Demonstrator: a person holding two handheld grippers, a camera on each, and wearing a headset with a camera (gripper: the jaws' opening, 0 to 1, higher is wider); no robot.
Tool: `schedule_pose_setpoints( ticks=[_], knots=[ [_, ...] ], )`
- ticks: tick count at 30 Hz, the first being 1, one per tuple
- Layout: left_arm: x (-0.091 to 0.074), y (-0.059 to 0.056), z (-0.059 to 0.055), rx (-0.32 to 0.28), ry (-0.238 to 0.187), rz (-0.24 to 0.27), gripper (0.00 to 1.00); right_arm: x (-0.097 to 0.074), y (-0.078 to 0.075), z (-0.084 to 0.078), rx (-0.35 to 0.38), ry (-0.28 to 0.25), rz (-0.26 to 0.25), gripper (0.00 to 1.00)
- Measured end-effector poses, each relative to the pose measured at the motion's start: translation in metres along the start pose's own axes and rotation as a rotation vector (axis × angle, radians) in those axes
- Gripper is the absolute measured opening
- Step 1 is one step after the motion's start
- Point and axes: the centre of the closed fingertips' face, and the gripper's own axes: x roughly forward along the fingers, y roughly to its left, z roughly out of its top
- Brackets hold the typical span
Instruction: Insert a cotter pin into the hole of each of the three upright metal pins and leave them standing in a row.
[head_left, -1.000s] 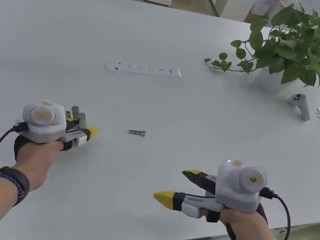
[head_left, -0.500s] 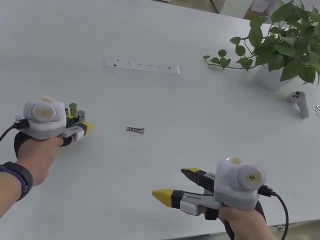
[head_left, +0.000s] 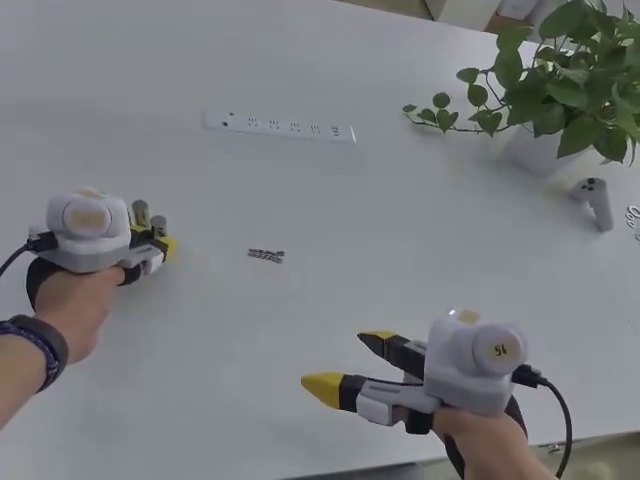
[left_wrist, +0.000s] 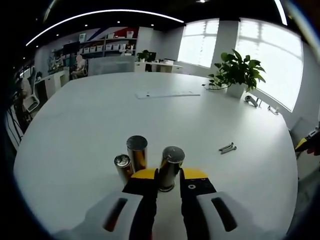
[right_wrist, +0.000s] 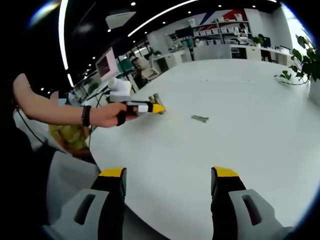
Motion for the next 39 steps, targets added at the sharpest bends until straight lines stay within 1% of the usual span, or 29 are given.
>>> schedule_pose_setpoints(
  ticks=[7, 9, 12, 16, 20, 22, 30, 39],
  knots=[
    [0.001, 0.000, 0.000, 0.014, -0.005, 0.005, 0.13, 0.000, -0.002, -0.001, 0.006, -0.001, -0.002, 0.71],
    [0.001, -0.001, 0.000, 0.020, -0.006, 0.000, 0.13, 0.000, -0.002, -0.001, 0.006, -0.002, -0.002, 0.71],
    [0.001, -0.005, 0.000, 0.050, -0.004, -0.008, 0.12, 0.000, -0.002, -0.001, 0.007, 0.001, -0.002, 0.71],
    [0.000, -0.006, 0.000, 0.053, -0.005, -0.006, 0.11, 0.000, -0.002, -0.001, 0.010, -0.002, -0.003, 0.71],
    [-0.001, -0.008, -0.001, 0.079, 0.000, -0.009, 0.11, 0.000, -0.003, -0.001, 0.011, -0.004, -0.004, 0.71],
    [-0.002, -0.008, -0.002, 0.103, 0.006, -0.003, 0.11, 0.000, -0.003, -0.001, 0.012, -0.004, -0.005, 0.71],
    [-0.006, -0.010, -0.003, 0.122, 0.018, -0.020, 0.10, -0.002, -0.005, -0.003, 0.015, -0.007, -0.011, 0.71],
    [-0.015, -0.010, 0.005, 0.147, 0.004, -0.025, 0.10, -0.002, -0.006, 0.001, 0.007, -0.016, -0.010, 0.71]
  ],
)
